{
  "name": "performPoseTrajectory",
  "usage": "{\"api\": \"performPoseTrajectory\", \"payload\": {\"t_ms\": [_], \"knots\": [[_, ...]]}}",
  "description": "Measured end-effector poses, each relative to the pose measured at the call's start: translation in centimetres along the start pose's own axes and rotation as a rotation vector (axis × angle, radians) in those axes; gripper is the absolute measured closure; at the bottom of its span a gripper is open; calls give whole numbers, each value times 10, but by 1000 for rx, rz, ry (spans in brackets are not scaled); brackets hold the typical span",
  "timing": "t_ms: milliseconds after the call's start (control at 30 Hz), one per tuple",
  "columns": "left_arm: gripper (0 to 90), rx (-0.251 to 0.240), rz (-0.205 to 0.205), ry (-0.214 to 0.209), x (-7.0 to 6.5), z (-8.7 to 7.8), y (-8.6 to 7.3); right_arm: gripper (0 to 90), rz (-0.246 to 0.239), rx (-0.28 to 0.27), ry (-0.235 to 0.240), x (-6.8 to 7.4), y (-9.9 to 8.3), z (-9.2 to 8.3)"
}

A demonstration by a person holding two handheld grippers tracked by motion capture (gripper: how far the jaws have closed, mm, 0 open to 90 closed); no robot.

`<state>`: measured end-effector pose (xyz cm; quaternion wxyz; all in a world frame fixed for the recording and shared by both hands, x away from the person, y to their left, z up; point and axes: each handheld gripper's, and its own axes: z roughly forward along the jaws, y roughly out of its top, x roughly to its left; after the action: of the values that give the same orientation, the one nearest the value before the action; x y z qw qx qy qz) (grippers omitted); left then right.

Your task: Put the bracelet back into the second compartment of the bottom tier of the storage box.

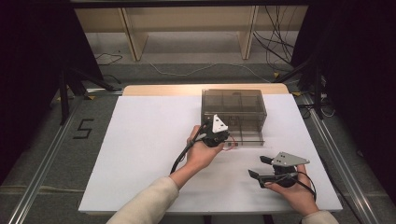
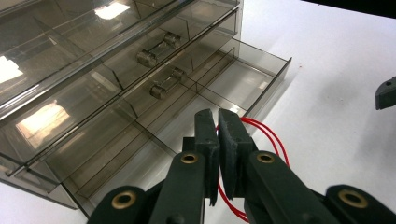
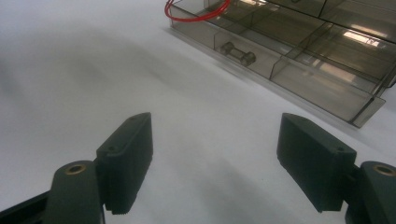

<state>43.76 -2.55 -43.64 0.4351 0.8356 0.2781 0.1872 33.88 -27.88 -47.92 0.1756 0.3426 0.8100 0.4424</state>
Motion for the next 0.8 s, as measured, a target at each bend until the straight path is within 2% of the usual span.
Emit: {"api": "performPoseTrajectory", "payload": {"t_ms": [800], "knots": [[869, -2, 26, 16, 3, 16, 11, 277, 0, 1, 1, 0, 0, 0]]}}
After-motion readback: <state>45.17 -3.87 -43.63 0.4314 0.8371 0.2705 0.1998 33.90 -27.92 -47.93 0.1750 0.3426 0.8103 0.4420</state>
